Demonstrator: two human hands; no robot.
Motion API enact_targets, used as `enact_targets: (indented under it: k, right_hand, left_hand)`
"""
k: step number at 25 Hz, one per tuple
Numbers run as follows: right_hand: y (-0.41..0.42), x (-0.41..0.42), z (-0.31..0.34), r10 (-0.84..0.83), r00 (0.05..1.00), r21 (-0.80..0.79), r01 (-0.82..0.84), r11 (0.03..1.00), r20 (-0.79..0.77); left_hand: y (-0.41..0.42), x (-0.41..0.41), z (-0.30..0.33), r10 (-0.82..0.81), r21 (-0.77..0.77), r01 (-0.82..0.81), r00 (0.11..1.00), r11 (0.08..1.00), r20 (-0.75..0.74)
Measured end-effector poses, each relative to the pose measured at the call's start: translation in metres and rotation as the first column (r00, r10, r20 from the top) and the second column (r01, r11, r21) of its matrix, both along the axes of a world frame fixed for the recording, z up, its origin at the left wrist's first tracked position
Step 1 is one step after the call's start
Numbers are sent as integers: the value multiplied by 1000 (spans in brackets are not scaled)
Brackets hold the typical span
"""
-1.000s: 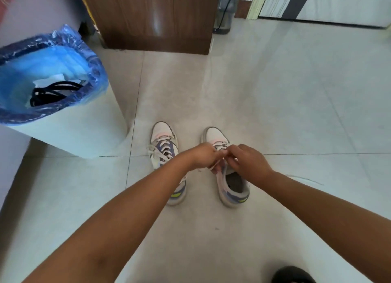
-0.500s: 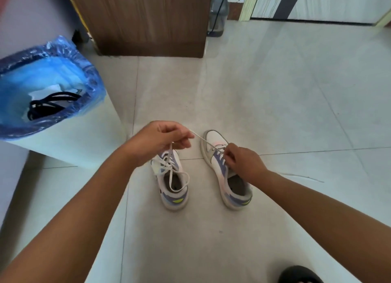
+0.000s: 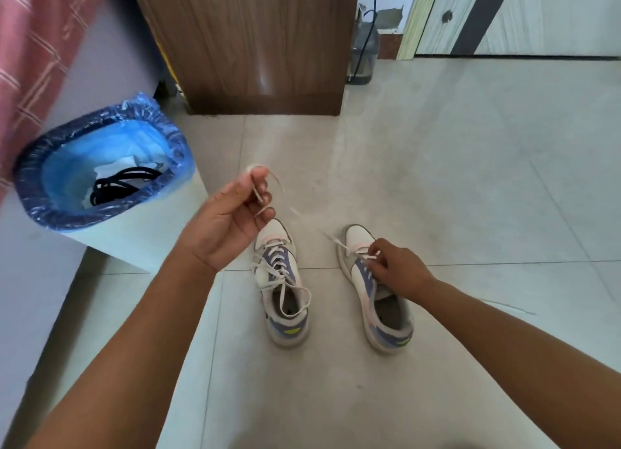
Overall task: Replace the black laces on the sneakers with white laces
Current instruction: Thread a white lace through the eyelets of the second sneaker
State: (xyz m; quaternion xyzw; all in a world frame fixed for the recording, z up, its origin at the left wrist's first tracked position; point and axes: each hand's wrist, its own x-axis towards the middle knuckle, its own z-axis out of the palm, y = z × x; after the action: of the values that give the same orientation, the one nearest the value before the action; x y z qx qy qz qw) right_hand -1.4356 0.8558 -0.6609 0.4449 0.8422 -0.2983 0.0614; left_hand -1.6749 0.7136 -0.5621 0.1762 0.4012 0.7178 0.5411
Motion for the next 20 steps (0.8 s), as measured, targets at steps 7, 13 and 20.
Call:
enact_targets:
  k: [7,13,20]
  right_hand:
    - [-1,36,-12,194,962,28,-192,981,-190]
    - [-9,46,-31,277,946,125,-259,958,-166]
    - [-13,44,-31,228,951,105,-210,972,-210]
  left_hand:
    - [32,128,-95,-41,-660,-47,992,750,-118]
    - [45,160,-120,-153,-654,-159,906,740,-394]
    - [37,164,-129,-250,-587,-248,729,771,-637]
